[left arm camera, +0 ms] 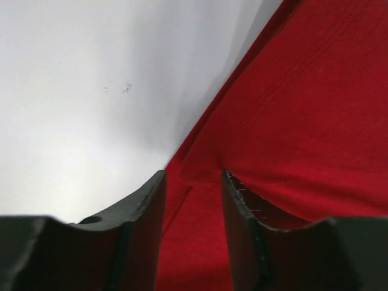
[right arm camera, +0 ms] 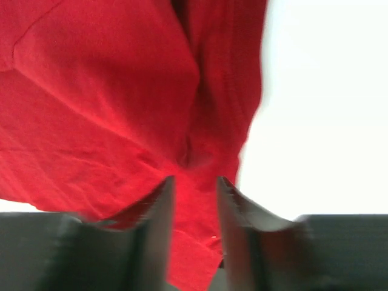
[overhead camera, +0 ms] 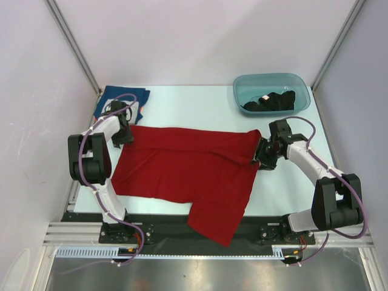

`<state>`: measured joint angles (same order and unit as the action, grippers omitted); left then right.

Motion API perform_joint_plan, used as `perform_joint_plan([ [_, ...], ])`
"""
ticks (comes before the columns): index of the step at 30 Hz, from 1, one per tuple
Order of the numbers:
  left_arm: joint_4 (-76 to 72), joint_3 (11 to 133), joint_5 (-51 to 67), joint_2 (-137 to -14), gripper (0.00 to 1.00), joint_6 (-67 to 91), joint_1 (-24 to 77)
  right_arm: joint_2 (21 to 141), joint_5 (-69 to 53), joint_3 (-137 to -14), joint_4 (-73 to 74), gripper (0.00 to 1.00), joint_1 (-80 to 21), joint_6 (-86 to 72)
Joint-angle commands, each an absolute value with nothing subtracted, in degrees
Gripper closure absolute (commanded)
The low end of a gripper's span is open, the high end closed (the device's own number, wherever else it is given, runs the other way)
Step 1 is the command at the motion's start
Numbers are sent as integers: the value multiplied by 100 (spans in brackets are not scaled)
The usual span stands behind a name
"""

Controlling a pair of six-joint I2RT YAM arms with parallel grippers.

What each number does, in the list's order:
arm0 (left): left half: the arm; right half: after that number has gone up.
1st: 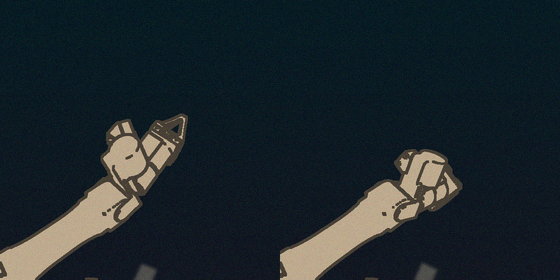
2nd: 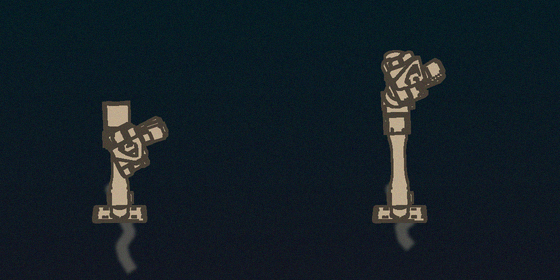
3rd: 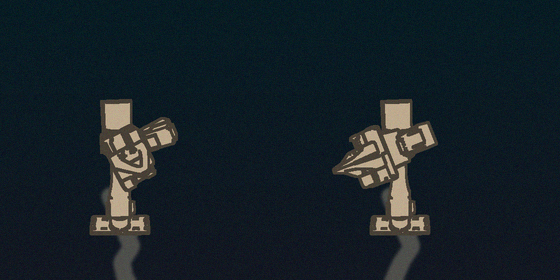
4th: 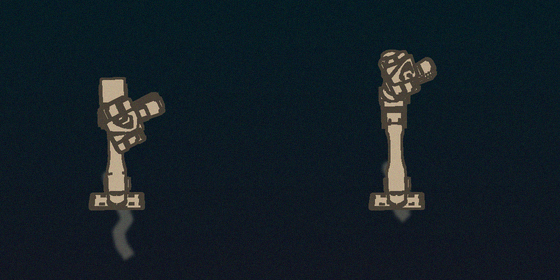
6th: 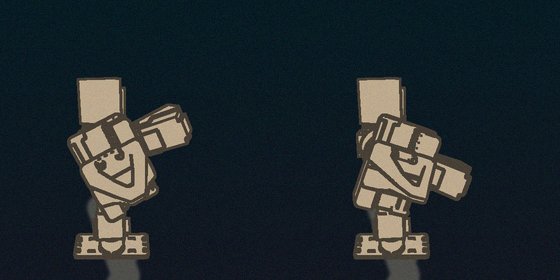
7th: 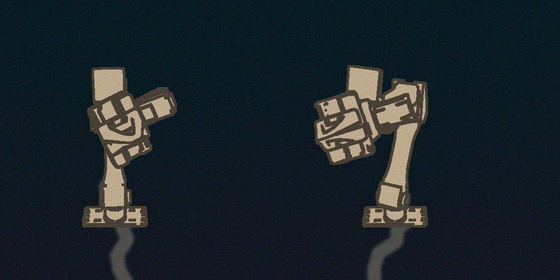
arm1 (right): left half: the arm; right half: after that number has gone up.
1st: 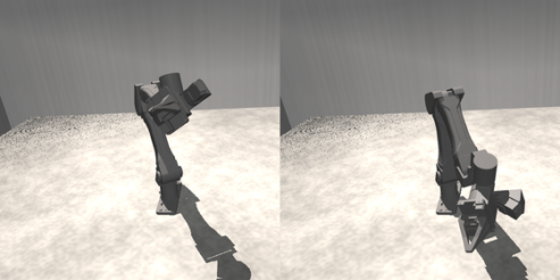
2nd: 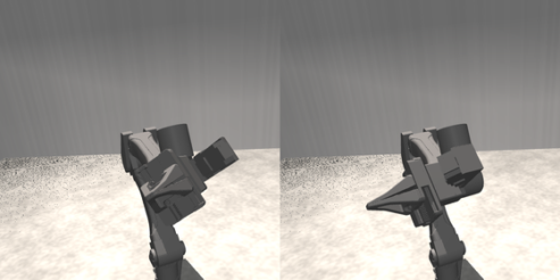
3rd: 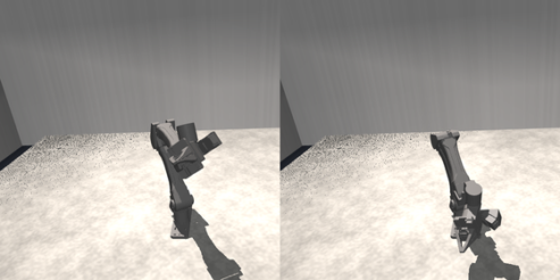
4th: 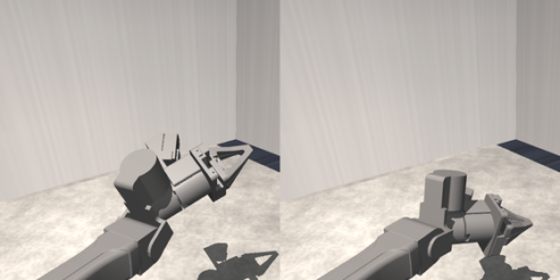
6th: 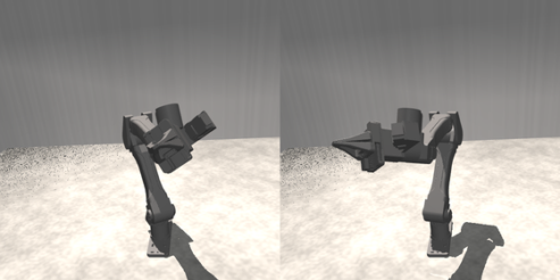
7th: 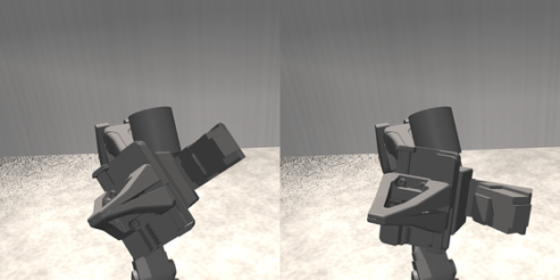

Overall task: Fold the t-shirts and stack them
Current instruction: Fold the tshirt

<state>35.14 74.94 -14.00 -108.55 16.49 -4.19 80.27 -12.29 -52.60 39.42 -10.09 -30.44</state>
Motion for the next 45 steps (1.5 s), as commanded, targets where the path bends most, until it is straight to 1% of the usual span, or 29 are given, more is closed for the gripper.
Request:
perform_joint_plan([
  [1,3665,7795,-1661,-10416,50,1801,-483,7981,-1038,-5457,4069,43,-801,-2752],
  [2,3665,7857,-1687,-10328,48,1819,-492,7954,-924,-5545,4035,38,-730,-2725],
  [3,3630,7910,-1661,-10179,47,1837,-483,7963,-966,-5624,3912,35,-651,-2690],
  [5,3498,8085,-1600,-10099,46,1863,-492,8103,-1177,-5983,3368,32,-449,-2733],
  [6,3437,8147,-1521,-10099,46,1872,-483,8425,-1204,-6107,3192,31,-440,-2751],
  [9,2981,8200,-899,-10142,52,1907,-483,9103,-1388,-6730,2541,30,-439,-2699],
  [10,2805,8218,-618,-10221,55,1959,-492,9593,-1397,-6924,2514,30,-431,-2663],
  [11,2708,8226,-441,-10291,55,1995,-492,9789,-1389,-7300,2514,32,-405,-2672],
  [12,2637,8253,-231,-10362,56,2004,-492,9956,-1476,-7443,2496,38,-387,-2681],
  [13,2567,8366,59,-10458,60,1978,-492,10236,-1511,-7557,2400,49,-378,-2689],
  [15,2645,8551,210,-10783,65,2038,-492,10588,-1547,-7892,2312,58,-369,-2689],
  [18,2698,8675,316,-11135,70,2109,-492,10941,-1495,-8374,2504,61,-352,-2681],
  [19,2681,8684,325,-11179,73,2144,-492,11029,-1459,-8446,2574,64,-360,-2689],
  [22,2724,8762,273,-11364,73,2180,-492,11232,-1424,-8560,2697,71,-352,-2768],
  [25,2777,8894,255,-11522,75,2127,-492,11119,-1319,-8360,2699,69,-343,-2821],
  [26,2777,8912,246,-11540,76,2127,-483,11066,-1310,-8289,2681,66,-351,-2813],
  [28,2733,8938,281,-11627,75,2083,-492,10916,-1222,-8122,2585,58,-325,-2769],
  [37,3102,9202,237,-12181,77,1925,-492,10670,-1090,-7585,2514,58,-229,-2558],
  [42,3058,8991,18,-11779,75,1889,-483,10950,-1240,-7698,2346,57,-211,-2566],
  [43,3128,8913,-165,-11682,72,1959,-466,11047,-1213,-7778,2390,58,-202,-2584],
  [45,3112,8772,-369,-11288,69,2012,-457,11188,-1292,-7770,2259,60,-176,-2575],
])
